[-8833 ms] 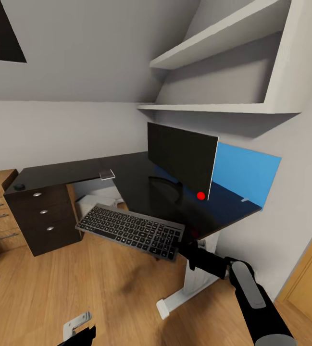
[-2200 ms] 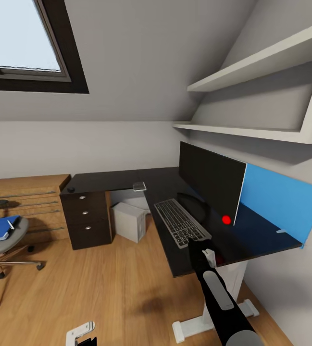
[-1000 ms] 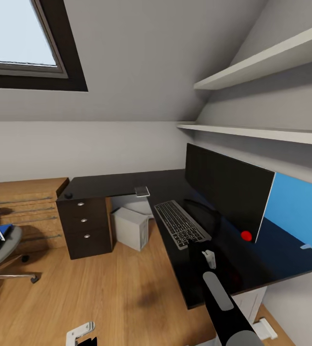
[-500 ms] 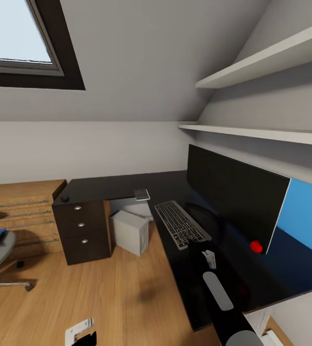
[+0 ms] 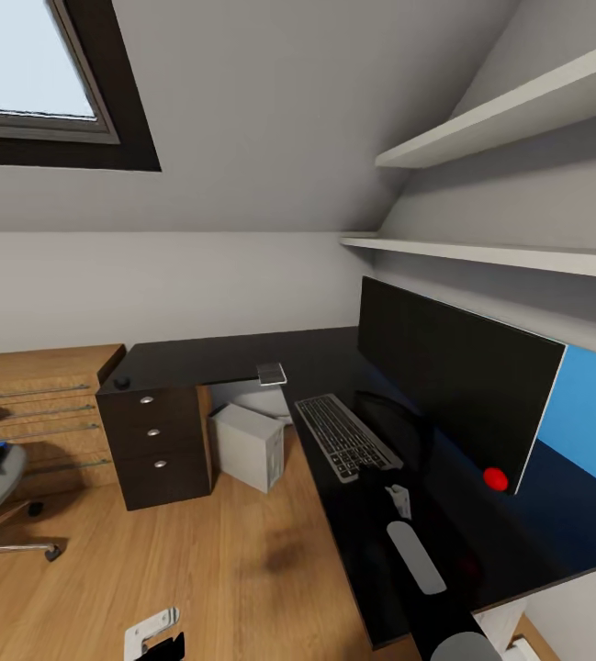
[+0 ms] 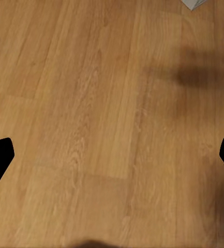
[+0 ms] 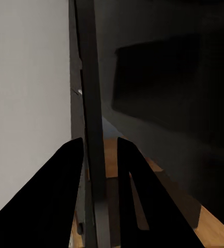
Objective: In the bedroom, organize the workspace by keeping the computer under the desk, ensuring the monitor is on the desk, placing the keyboard on the desk next to the monitor, placing the mouse on the desk next to the keyboard, moving the folder from the swivel chair onto the desk next to the mouse, stacking the notebook on top of the folder with the pen on top of the notebook, and positioning the swivel chair next to the desk.
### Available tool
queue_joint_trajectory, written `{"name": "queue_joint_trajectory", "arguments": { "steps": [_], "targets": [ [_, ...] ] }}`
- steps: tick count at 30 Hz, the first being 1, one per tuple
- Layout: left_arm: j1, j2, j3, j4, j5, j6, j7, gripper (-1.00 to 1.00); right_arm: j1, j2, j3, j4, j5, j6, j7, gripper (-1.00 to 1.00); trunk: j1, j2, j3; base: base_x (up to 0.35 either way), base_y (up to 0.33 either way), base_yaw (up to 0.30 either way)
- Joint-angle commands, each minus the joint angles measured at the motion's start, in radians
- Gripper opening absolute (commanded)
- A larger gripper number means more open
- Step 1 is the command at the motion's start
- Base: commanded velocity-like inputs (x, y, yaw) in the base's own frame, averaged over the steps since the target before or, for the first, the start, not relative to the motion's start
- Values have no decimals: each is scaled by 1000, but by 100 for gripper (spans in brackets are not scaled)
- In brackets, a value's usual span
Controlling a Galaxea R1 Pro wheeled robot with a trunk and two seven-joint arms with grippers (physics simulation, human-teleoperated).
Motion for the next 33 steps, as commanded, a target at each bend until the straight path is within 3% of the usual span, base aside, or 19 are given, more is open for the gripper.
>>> {"name": "queue_joint_trajectory", "arguments": {
  "steps": [1,10,23,33],
  "targets": [
    [-1,2,-5,-2,5,3,8,100,0,0,1,-1,-15,-4,-4,-100,0,-1,-1,0,0,0],
    [-1,2,-5,-2,4,2,9,100,0,1,0,0,-53,-3,-5,-100,0,-1,-1,28,0,0],
    [-1,2,-5,-2,4,1,8,100,0,0,0,0,-56,-7,-7,-100,0,-1,-1,68,0,0],
    [-1,2,-5,-2,4,1,9,100,0,-1,2,0,-56,-81,-58,-100,0,-1,-1,0,0,0]
  ]
}}
